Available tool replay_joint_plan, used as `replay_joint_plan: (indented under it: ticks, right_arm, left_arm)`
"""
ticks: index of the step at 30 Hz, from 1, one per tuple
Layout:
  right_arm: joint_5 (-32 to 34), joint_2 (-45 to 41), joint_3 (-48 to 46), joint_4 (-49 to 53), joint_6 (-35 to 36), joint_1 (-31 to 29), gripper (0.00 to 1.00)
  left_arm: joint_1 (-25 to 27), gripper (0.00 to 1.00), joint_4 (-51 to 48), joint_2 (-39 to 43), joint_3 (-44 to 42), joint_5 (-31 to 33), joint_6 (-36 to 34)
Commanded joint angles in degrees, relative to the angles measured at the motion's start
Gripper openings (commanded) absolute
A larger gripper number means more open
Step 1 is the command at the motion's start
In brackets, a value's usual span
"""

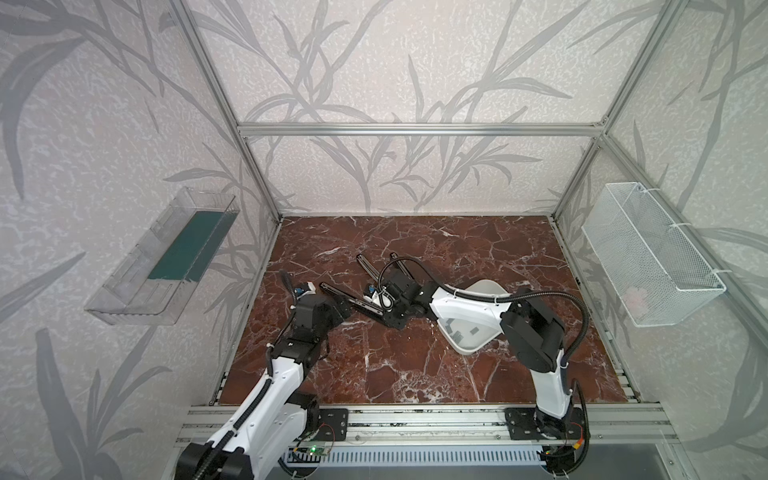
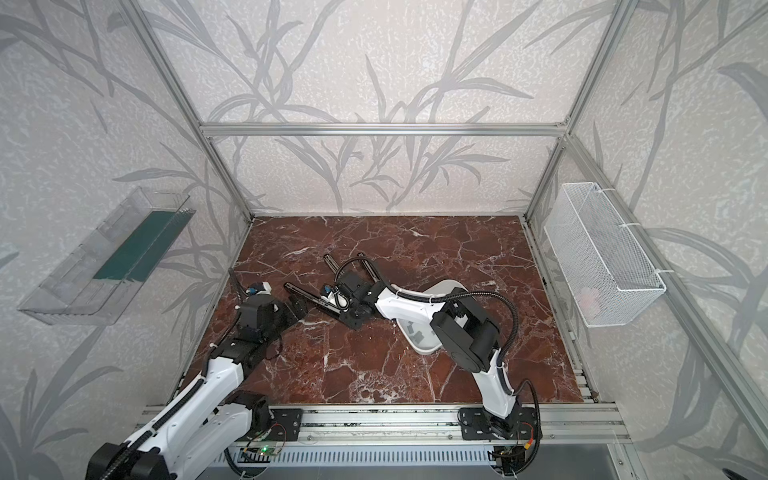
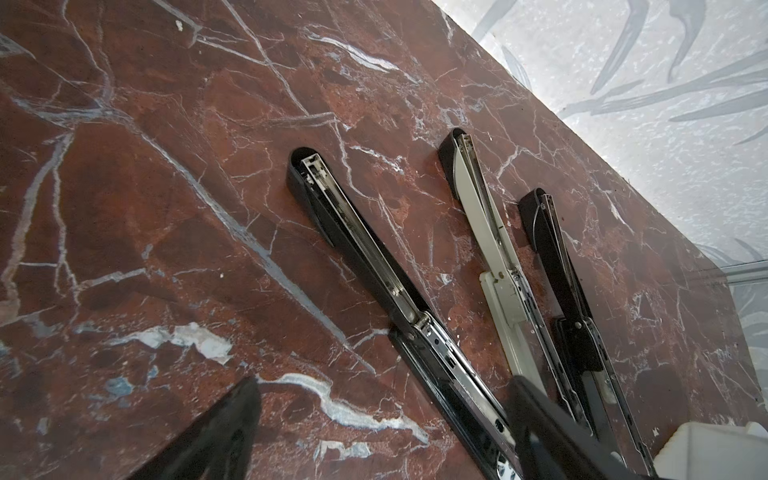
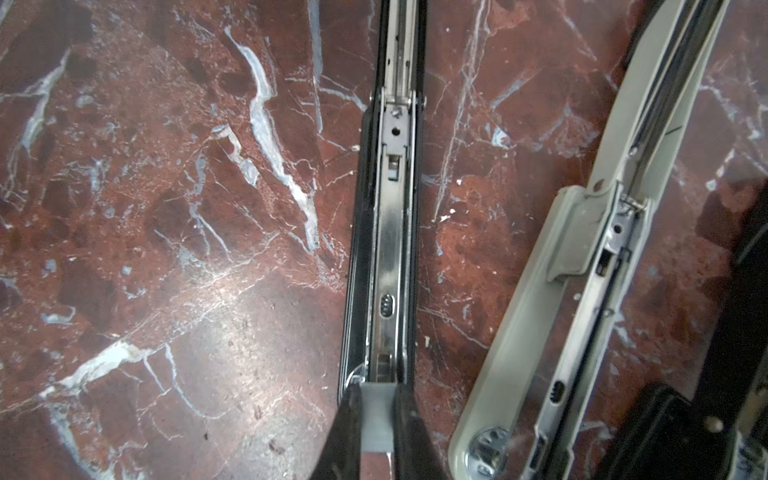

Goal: Load the staples into the stapler

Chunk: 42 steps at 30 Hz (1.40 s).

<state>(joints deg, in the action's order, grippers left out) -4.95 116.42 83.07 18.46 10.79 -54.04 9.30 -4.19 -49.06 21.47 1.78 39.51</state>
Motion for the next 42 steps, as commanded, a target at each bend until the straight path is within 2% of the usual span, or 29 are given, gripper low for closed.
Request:
replay_joint_plan:
  ticks: [1, 29, 42]
  right_arm:
    - [0.9, -1.8, -0.5, -0.3, 0.3, 0.4, 0.00]
    - [0.3, -3.8, -1.3, -1.2, 0.2, 1.0, 0.00]
    - [0.7, -1.4, -0.2, -0.7, 0.3, 1.0, 0.00]
  left_arm:
    - [-0.3, 0.93, 0.6, 0.2, -0.3, 0.8, 0.1]
    - [-0.3, 0.93, 1.0, 0.1, -0.1, 0.6, 0.0]
    - [-0.3, 0.93, 0.8, 0.2, -0.3, 0.8, 0.1]
